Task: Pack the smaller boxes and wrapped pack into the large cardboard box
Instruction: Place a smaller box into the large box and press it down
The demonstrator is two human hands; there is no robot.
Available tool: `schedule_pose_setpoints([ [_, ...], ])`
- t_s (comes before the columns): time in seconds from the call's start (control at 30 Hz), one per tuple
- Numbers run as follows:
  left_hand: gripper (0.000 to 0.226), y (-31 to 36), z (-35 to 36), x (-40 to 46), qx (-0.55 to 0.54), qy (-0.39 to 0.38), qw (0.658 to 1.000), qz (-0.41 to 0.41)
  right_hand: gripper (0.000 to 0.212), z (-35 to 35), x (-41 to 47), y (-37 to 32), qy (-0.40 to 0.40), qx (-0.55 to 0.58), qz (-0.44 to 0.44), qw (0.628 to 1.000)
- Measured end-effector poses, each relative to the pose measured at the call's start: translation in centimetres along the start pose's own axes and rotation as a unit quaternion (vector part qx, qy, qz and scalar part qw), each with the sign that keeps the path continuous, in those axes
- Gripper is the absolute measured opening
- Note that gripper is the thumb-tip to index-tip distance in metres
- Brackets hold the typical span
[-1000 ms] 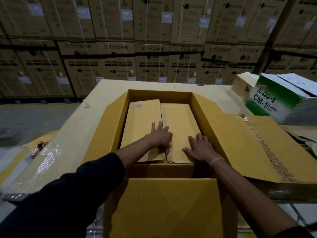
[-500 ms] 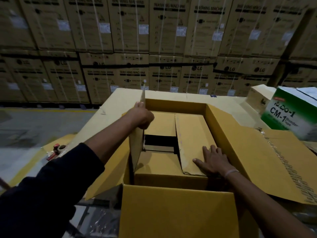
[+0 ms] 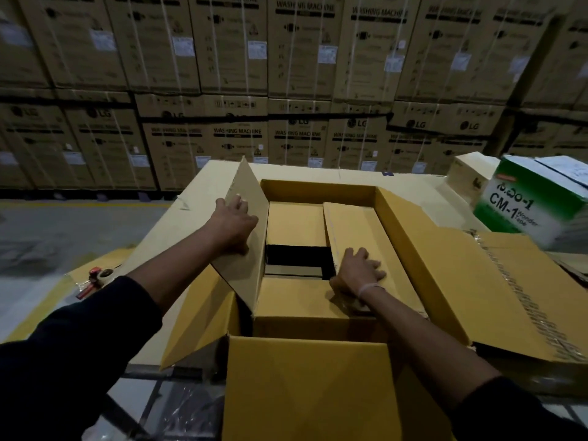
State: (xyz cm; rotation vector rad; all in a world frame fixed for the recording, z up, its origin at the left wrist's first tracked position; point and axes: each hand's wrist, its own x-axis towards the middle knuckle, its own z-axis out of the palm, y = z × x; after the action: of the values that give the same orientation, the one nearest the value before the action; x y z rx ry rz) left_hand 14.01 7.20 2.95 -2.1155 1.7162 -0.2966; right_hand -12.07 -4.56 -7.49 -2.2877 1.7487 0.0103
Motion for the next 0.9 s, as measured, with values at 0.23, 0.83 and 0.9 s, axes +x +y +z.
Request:
schedule_pose_setpoints([
  [0.23, 0.085, 0.7, -1.4, 0.6, 0.036, -0.043, 0.998, -0.006, 0.023, -11.2, -0.3, 1.6, 0.123, -0.016, -0.079, 0.989],
  [0.83, 0.097, 5.4, 1.4, 9.1, 0.072, -0.099, 0.990, -0.075, 0.078, -8.8, 2.0, 10.2, 0.219, -0.425, 0.068, 0.876],
  [0.9, 0.095, 5.7, 2.4, 9.7, 0.051, -0.061, 0.995, -0.067, 0.078, -8.4, 2.3, 10.2, 0.215, -0.433, 0.037, 0.875],
])
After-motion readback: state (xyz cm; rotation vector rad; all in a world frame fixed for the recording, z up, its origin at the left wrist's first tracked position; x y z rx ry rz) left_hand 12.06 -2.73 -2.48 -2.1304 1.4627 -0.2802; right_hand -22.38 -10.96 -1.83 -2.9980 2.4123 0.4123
